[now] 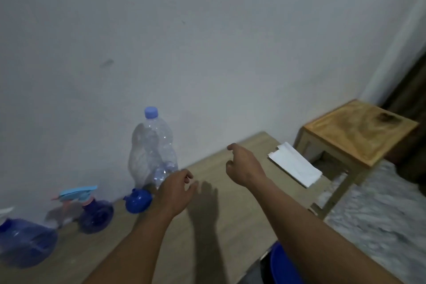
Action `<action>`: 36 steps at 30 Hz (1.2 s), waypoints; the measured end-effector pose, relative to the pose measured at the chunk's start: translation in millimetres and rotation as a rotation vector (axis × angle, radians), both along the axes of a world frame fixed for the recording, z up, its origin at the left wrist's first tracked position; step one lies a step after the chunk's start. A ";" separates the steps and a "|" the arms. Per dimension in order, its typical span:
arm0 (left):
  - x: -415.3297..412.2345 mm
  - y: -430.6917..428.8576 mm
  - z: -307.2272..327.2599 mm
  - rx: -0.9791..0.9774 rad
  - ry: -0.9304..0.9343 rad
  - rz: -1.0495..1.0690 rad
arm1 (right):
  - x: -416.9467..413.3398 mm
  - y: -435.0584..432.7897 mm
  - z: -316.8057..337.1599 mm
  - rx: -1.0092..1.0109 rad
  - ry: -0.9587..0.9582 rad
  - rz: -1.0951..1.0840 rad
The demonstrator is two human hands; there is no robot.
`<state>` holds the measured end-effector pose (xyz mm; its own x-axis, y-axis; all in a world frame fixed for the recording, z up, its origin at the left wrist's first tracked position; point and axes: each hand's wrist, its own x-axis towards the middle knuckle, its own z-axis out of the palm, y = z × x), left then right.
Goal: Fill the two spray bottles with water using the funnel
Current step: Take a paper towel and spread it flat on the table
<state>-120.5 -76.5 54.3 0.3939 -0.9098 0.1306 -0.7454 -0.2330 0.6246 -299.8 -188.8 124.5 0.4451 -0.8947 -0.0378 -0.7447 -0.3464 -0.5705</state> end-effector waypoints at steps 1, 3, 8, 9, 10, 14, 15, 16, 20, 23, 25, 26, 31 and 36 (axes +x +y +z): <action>-9.8 -14.9 0.4 0.012 -0.037 -0.053 | -16.7 -5.8 -4.8 0.010 0.022 -0.032; -30.4 -46.4 0.1 0.008 -0.088 -0.141 | -49.5 -20.2 -15.2 0.019 0.064 -0.085; -87.3 -128.9 -10.3 0.072 -0.197 -0.317 | -119.9 -68.4 -47.6 0.030 0.134 -0.234; -97.9 -145.5 -14.9 0.077 -0.206 -0.345 | -131.4 -79.4 -54.8 0.037 0.142 -0.259; -108.7 -161.5 -19.9 0.082 -0.208 -0.371 | -142.2 -90.1 -62.1 0.042 0.148 -0.283; -149.2 -220.5 -42.9 0.093 -0.213 -0.450 | -177.7 -132.3 -90.6 0.041 0.172 -0.352; -157.8 -234.1 -48.7 0.095 -0.222 -0.471 | -183.7 -141.9 -98.1 0.036 0.175 -0.366; -166.1 -247.3 -54.1 0.101 -0.236 -0.492 | -188.5 -150.7 -105.5 0.030 0.174 -0.377; -191.5 -291.6 -74.1 0.120 -0.263 -0.530 | -198.6 -178.0 -135.6 0.029 0.174 -0.368; -202.6 -311.0 -89.5 0.108 -0.274 -0.566 | -200.8 -187.4 -156.1 0.041 0.193 -0.353; -207.4 -318.9 -95.8 0.144 -0.302 -0.611 | -200.3 -190.2 -165.8 -0.017 0.219 -0.355; -209.8 -322.0 -98.4 0.161 -0.321 -0.629 | -199.8 -190.9 -168.2 -0.063 0.243 -0.354; -215.5 -332.7 -98.4 0.198 -0.435 -0.606 | -197.6 -195.7 -169.4 -0.182 0.314 -0.343; -212.5 -340.4 -87.5 0.171 -0.467 -0.543 | -196.9 -194.9 -153.3 -0.284 0.276 -0.361</action>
